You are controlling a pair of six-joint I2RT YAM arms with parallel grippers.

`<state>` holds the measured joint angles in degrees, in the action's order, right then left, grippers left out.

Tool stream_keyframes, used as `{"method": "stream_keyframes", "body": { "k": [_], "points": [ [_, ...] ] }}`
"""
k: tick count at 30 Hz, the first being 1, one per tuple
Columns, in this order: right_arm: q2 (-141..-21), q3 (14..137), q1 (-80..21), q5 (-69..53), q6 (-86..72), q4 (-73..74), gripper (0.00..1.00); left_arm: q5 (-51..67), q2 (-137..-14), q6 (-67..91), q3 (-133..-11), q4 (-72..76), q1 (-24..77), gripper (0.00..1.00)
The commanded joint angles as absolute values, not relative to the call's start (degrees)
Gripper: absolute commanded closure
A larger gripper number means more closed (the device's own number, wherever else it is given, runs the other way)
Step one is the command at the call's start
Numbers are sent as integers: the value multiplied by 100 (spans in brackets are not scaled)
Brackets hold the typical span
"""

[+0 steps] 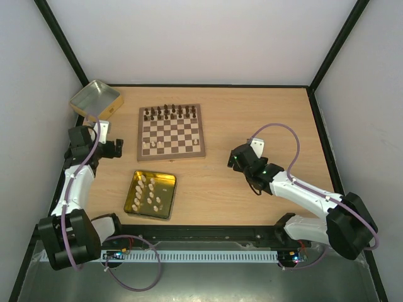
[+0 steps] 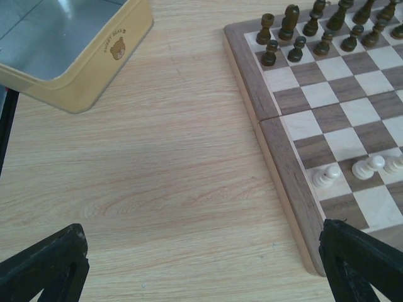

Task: Set up the chess pieces on the board
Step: Move the storage box to the center of the board.

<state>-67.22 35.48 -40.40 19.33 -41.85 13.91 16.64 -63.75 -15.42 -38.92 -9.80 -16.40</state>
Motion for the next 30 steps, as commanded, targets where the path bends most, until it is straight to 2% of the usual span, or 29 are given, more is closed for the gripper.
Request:
{"method": "stream_keyframes", "body": {
  "k": [1, 7, 9, 15, 17, 25, 30],
  "points": [
    [-6771, 3555, -4053, 1898, -4237, 1545, 2, 1726, -6243, -2047, -3977, -1585, -1636, 0],
    [-7102, 3612, -4296, 1990, -4397, 1689, 2, 1153, -6044, -2659, -3609, -1946, -1697, 2],
    [-7125, 3629, -4392, 1962, -4427, 1670, 2, 999, -5937, -2822, -3415, -1868, -1800, 6],
    [-7068, 3718, -4483, 1657, -4426, 1646, 2, 1057, -5903, -3359, -3182, -2020, -2339, 28],
    [-7074, 3747, -4497, 1596, -4421, 1662, 2, 998, -5978, -3487, -3124, -2020, -2474, 39],
    [-7145, 3857, -4518, 1459, -4404, 1815, 2, 1404, -6435, -4476, -3205, -2947, -2691, 95],
    [-7073, 3845, -4528, 1384, -4421, 1837, 2, 1820, -6828, -5246, -3601, -3909, -2662, 98]
  ]
}}
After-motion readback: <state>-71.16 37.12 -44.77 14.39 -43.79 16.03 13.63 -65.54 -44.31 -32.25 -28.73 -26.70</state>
